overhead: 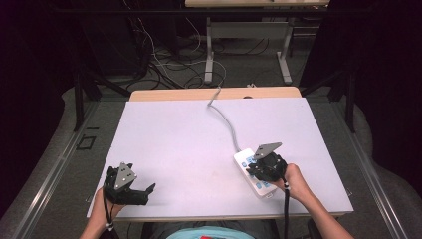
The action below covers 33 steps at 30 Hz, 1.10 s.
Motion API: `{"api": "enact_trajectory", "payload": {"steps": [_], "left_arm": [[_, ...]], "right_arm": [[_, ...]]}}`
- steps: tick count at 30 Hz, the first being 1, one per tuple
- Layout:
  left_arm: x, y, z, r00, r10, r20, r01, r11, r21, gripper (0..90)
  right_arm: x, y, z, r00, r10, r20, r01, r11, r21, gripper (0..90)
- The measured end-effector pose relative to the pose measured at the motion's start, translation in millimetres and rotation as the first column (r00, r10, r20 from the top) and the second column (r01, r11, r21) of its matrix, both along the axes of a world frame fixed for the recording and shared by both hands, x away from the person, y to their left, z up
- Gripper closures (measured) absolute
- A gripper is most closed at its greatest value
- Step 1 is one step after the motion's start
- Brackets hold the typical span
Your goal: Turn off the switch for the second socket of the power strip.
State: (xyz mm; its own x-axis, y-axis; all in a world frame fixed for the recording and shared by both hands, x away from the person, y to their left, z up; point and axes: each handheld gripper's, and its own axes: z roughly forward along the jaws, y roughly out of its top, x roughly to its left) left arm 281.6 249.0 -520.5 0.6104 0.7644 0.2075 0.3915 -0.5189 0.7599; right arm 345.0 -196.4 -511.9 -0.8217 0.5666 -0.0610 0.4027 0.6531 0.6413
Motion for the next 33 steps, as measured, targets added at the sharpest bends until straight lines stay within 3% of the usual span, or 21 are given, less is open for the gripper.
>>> {"api": "enact_trajectory", "payload": {"steps": [8, 10, 11, 19, 24, 33], "left_arm": [[-0.5, -0.6, -0.6, 0.9998, -0.001, -0.018, 0.001, 0.9999, -0.014, 0.4], [-0.5, -0.5, -0.5, 1.0, 0.003, -0.007, -0.003, 1.0, -0.009, 0.4], [-0.6, -0.5, -0.3, 1.0, 0.003, -0.006, -0.003, 1.0, -0.009, 0.4], [-0.4, 0.0, -0.3, 1.0, -0.002, -0.007, 0.002, 0.9999, -0.01, 0.4], [-0.7, -0.2, -0.4, 0.9999, -0.003, -0.013, 0.002, 0.9999, -0.014, 0.4], [0.0, -0.2, -0.4, 0.9999, -0.004, -0.013, 0.004, 1.0, -0.004, 0.4]], "right_arm": [[0.9, -2.4, 5.4, 0.9999, 0.004, 0.011, -0.004, 1.0, 0.02, 56.2], [1.0, -3.2, 6.8, 0.9999, -0.001, 0.016, 0.001, 1.0, 0.027, 52.3], [0.6, -4.1, 8.6, 1.0, 0.004, 0.0, -0.004, 1.0, 0.028, 48.4], [1.6, -9.9, 12.9, 0.9998, -0.005, 0.019, 0.004, 0.999, 0.046, 24.6], [0.3, -14.8, 17.7, 0.9994, -0.021, 0.027, 0.02, 0.999, 0.05, 17.3], [-0.3, -28.0, 22.7, 0.9977, -0.044, 0.051, 0.04, 0.996, 0.08, 12.4]]}}
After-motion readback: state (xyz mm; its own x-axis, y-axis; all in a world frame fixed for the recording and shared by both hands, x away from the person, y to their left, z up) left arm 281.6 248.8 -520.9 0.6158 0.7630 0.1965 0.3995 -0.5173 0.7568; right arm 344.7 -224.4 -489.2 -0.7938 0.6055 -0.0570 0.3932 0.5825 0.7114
